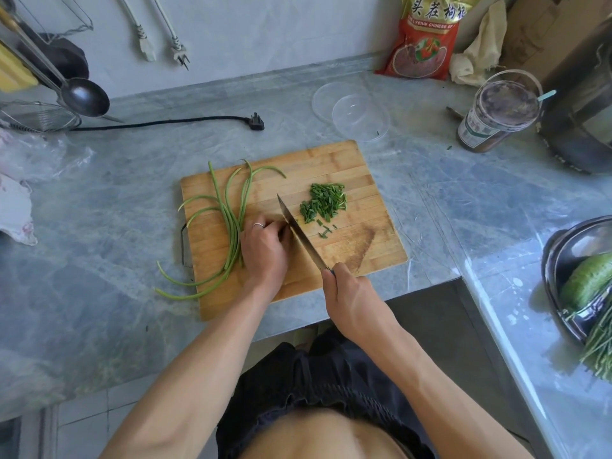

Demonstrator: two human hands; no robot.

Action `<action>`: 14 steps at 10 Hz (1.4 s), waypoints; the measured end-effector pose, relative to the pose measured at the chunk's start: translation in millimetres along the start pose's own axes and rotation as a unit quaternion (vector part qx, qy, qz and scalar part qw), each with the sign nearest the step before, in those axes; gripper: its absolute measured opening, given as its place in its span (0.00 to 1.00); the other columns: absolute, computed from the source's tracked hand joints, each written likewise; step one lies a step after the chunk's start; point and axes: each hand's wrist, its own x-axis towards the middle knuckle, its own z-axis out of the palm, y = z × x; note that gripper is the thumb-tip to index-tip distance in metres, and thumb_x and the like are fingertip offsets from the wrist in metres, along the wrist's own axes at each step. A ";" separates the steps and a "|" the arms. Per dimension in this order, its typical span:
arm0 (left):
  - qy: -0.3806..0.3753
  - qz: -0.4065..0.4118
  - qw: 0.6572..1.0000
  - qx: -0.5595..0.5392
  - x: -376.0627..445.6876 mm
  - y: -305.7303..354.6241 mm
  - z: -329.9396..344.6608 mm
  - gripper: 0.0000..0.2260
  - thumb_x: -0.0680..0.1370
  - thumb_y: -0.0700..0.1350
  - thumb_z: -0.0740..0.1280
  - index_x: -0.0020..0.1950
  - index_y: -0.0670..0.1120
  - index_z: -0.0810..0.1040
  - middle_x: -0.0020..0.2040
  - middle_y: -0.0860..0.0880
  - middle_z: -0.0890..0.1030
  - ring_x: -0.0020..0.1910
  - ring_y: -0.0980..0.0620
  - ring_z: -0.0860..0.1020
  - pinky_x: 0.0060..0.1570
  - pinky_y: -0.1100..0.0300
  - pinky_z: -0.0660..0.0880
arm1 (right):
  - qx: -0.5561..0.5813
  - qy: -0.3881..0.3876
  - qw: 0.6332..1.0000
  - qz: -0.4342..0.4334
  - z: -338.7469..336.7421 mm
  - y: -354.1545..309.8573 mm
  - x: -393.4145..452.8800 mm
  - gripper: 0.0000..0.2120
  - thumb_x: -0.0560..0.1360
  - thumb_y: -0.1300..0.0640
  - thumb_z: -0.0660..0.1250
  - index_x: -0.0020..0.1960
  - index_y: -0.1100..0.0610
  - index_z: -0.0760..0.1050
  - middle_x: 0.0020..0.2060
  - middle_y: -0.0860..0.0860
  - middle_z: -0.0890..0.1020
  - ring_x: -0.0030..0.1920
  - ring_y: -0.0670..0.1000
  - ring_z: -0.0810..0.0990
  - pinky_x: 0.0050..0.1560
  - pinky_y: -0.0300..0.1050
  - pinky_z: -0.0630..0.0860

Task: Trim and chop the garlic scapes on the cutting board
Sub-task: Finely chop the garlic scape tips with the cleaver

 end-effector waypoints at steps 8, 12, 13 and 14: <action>-0.013 0.047 0.999 0.019 0.4 -10.0 3.3 0.06 0.77 0.42 0.69 0.49 0.44 0.86 0.43 0.44 0.80 0.45 0.41 0.76 0.42 0.49 0.74 | -0.039 -0.002 0.999 0.014 0.2 -9.4 6.7 0.14 0.83 0.47 0.48 0.49 0.57 0.63 0.34 0.54 0.73 0.28 0.53 0.69 0.28 0.45 0.66; 0.007 0.062 0.998 0.027 1.8 -10.2 5.5 0.06 0.77 0.42 0.69 0.48 0.44 0.86 0.43 0.44 0.80 0.44 0.41 0.76 0.41 0.51 0.72 | -0.046 -0.026 0.998 0.027 3.7 -13.4 19.5 0.16 0.82 0.46 0.44 0.49 0.56 0.62 0.33 0.51 0.68 0.27 0.51 0.66 0.30 0.46 0.65; 0.013 0.061 0.998 0.019 1.9 -9.2 4.6 0.06 0.75 0.41 0.69 0.46 0.44 0.86 0.42 0.45 0.80 0.44 0.41 0.76 0.41 0.50 0.73 | -0.030 -0.041 0.997 0.055 -6.5 -30.8 25.0 0.12 0.83 0.48 0.45 0.53 0.54 0.63 0.33 0.46 0.64 0.32 0.49 0.66 0.41 0.49 0.68; 0.009 0.059 0.998 0.017 0.7 -9.0 4.0 0.06 0.77 0.43 0.69 0.48 0.45 0.86 0.44 0.45 0.81 0.45 0.41 0.76 0.42 0.51 0.72 | -0.028 -0.035 0.997 0.068 -1.3 -18.7 14.2 0.12 0.83 0.47 0.45 0.52 0.54 0.62 0.34 0.47 0.66 0.38 0.54 0.72 0.41 0.48 0.69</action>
